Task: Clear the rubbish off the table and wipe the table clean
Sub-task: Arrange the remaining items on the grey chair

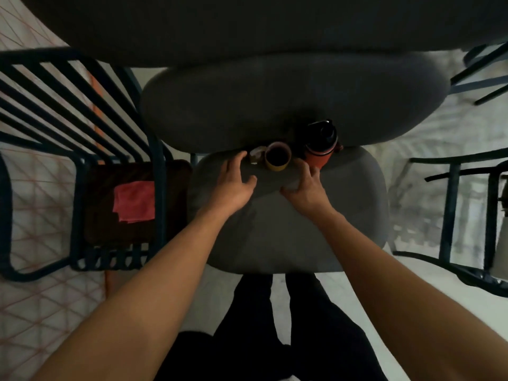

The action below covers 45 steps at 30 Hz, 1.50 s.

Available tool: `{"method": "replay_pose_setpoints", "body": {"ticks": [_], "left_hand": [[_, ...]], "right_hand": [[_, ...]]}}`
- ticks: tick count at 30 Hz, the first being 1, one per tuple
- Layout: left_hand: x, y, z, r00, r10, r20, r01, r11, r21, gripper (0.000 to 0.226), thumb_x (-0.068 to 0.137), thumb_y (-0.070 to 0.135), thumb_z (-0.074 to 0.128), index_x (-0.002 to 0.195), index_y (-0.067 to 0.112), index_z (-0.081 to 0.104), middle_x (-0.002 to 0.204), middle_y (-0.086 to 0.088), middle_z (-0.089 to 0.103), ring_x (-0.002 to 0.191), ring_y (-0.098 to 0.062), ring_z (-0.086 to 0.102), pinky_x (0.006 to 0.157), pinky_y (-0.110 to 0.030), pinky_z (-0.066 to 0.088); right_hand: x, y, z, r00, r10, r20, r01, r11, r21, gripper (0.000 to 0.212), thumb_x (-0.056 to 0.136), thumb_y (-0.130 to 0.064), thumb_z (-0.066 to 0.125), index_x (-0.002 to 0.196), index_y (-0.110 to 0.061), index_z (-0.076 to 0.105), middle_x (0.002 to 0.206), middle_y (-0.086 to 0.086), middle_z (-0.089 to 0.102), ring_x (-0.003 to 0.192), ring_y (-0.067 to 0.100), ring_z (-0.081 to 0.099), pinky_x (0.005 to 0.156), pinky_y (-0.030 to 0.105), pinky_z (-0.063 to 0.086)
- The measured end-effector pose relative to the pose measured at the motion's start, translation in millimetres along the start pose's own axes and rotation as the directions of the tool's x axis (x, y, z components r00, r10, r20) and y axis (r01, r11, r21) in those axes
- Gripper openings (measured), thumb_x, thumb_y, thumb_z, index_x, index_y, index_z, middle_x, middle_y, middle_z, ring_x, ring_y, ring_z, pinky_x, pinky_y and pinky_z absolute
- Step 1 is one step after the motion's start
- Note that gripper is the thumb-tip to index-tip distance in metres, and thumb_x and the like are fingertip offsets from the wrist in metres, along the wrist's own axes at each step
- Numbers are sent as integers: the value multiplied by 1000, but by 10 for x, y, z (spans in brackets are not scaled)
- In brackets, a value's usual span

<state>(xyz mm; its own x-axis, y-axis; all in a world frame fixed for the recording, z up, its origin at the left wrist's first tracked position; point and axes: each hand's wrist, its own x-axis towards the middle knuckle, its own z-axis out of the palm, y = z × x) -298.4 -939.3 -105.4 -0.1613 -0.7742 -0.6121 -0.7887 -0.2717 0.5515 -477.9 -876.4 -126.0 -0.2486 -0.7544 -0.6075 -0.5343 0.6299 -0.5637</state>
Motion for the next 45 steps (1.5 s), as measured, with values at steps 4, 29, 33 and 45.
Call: {"method": "replay_pose_setpoints", "body": {"ticks": [4, 29, 33, 45], "left_hand": [[322, 7, 105, 999, 0, -35, 0, 1000, 14, 66, 99, 34, 58, 156, 35, 26, 161, 0, 24, 146, -23, 32, 110, -34, 33], [1705, -621, 1030, 994, 15, -109, -14, 1000, 14, 47, 101, 33, 55, 146, 25, 48, 147, -4, 52, 134, -25, 50, 104, -33, 41], [1667, -679, 1072, 991, 31, -133, -33, 999, -11, 46, 102, 30, 56, 146, 21, 48, 144, -5, 54, 130, -23, 54, 94, -22, 38], [662, -781, 765, 987, -4, -158, -8, 997, -71, 38, 104, 40, 49, 139, 26, 54, 139, -1, 53, 122, -17, 52, 86, -23, 35]], "right_hand": [[386, 20, 102, 999, -20, 32, 22, 999, -50, 87, 81, -25, 76, 151, -23, 25, 146, 14, 26, 132, 39, 39, 106, 48, 42], [1475, 336, 1020, 969, -39, -243, -23, 969, -246, 84, 86, -42, 64, 154, -35, 16, 155, 12, 20, 132, 41, 34, 92, 49, 49], [1556, 353, 1009, 958, -50, -282, -35, 957, -287, 83, 87, -52, 60, 155, -34, 16, 156, 12, 23, 136, 39, 33, 101, 51, 42], [788, 413, 949, 978, -96, -186, 19, 926, -377, 91, 74, -41, 76, 149, -23, 28, 146, 12, 35, 122, 40, 41, 93, 53, 46]]}}
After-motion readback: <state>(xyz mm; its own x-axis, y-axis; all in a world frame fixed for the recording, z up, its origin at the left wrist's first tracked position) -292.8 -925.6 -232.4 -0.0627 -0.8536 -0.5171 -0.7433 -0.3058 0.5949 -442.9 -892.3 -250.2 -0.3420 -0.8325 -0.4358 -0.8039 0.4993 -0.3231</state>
